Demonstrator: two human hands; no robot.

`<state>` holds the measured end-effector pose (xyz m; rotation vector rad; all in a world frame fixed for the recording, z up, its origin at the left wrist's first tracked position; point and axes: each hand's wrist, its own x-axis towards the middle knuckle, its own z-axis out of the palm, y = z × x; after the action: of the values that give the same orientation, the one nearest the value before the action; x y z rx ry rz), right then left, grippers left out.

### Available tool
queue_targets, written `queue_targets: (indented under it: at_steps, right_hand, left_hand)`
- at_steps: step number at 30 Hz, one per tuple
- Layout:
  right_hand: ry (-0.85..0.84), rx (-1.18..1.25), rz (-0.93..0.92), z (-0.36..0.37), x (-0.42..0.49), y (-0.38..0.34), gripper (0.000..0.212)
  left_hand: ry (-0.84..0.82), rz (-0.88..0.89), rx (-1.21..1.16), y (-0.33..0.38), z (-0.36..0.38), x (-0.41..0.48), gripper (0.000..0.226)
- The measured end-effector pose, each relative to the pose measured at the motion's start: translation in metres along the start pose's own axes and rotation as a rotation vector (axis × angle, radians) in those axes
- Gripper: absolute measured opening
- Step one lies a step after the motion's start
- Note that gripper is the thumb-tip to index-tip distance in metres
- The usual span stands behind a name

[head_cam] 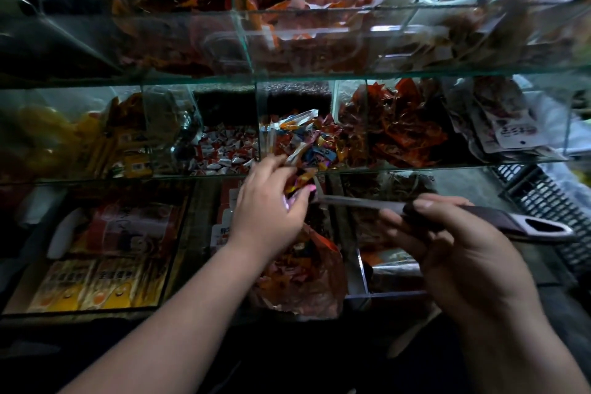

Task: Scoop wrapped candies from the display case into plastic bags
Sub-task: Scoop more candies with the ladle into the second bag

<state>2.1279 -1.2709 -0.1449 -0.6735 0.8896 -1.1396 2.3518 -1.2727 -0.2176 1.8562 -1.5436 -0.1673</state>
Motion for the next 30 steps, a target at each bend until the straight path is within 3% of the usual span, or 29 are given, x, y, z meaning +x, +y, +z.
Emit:
queue_targets:
  at_steps: [3, 5, 12, 14, 16, 22, 26, 30]
  right_hand:
    - [0.068, 0.091, 0.015, 0.013, 0.022, -0.003, 0.017]
    - [0.107, 0.162, 0.031, 0.022, 0.039, -0.003, 0.022]
    - [0.223, 0.251, 0.005, 0.061, 0.116, 0.019, 0.008]
    - [0.243, 0.001, -0.106, 0.072, 0.139, 0.038, 0.005]
    - [0.231, -0.469, -0.298, 0.073, 0.159, 0.054, 0.004]
    - [-0.143, -1.292, -0.764, 0.058, 0.189, 0.045, 0.009]
    - [-0.301, -1.302, -1.011, 0.045, 0.159, 0.027, 0.007]
    - [-0.221, -1.049, -0.989, 0.023, 0.093, 0.023, 0.007]
  left_hand:
    - [-0.029, -0.036, 0.035, 0.004, 0.001, 0.050, 0.071]
    - [-0.078, -0.115, -0.064, 0.006, 0.003, 0.074, 0.082]
    - [-0.088, -0.271, -0.441, 0.000, 0.001, 0.069, 0.088]
    - [-0.101, -0.317, -0.457, -0.006, 0.003, 0.052, 0.081]
    - [-0.118, -0.338, -0.482, -0.011, 0.005, 0.037, 0.074]
    - [-0.173, -0.391, -0.579, -0.021, 0.002, 0.016, 0.073]
    - [-0.095, -0.395, -0.570, -0.024, -0.005, 0.012, 0.063]
    - [-0.008, -0.334, -0.497, -0.022, -0.016, 0.002, 0.050]
